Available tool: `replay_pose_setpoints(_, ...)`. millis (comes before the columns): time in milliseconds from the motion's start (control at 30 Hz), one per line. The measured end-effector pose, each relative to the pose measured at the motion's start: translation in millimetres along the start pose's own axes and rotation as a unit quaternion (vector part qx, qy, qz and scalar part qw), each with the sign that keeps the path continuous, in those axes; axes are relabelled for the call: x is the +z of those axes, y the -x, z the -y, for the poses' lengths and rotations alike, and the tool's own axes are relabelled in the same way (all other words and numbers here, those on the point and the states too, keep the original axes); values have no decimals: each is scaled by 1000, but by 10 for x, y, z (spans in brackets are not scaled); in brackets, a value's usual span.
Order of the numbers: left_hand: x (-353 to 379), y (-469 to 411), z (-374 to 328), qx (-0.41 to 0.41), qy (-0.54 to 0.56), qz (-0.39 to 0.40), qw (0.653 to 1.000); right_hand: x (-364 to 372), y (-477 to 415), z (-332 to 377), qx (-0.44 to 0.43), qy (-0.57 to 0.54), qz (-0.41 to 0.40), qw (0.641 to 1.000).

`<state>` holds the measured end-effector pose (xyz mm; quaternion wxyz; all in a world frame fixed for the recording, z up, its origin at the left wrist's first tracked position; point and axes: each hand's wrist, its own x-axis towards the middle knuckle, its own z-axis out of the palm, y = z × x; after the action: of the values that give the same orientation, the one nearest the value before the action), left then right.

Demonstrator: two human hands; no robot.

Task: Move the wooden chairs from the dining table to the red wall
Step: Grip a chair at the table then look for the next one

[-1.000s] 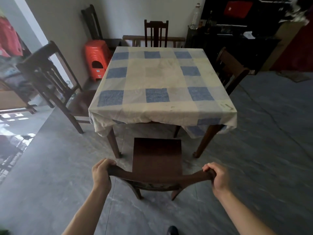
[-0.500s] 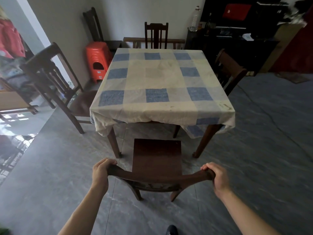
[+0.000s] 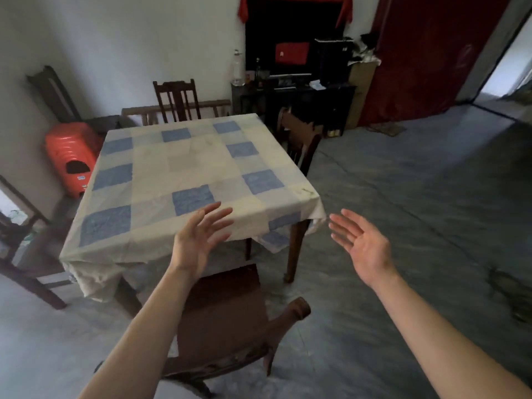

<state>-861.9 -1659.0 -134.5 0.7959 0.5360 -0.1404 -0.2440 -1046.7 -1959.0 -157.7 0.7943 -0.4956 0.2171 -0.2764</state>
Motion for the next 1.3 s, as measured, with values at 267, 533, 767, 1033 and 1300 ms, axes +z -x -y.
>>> replay_pose_setpoints(267, 1857, -844, 615, -71, 11, 163, 984, -1409, 1, 816, -86, -24, -134, 987)
replay_pose_setpoints(533, 3549, -1538, 1362, -144, 0, 226, 963, -2788, -349, 1278, -93, -29, -228, 969)
replay_pose_setpoints(767, 4723, -2212, 1758, -161, -7, 244, 956, -3622, -1049, 1769, -103, -21, -244, 964)
replay_pose_setpoints(1033, 5559, -3297, 2287, -165, -6, 227, 960, -4363, -2231, 2109, -94, -12, -234, 968)
replay_pose_setpoints(1300, 6214, -5045, 2779, -167, 34, 187, 967, -4808, -4238, 2494, -53, 34, -212, 975)
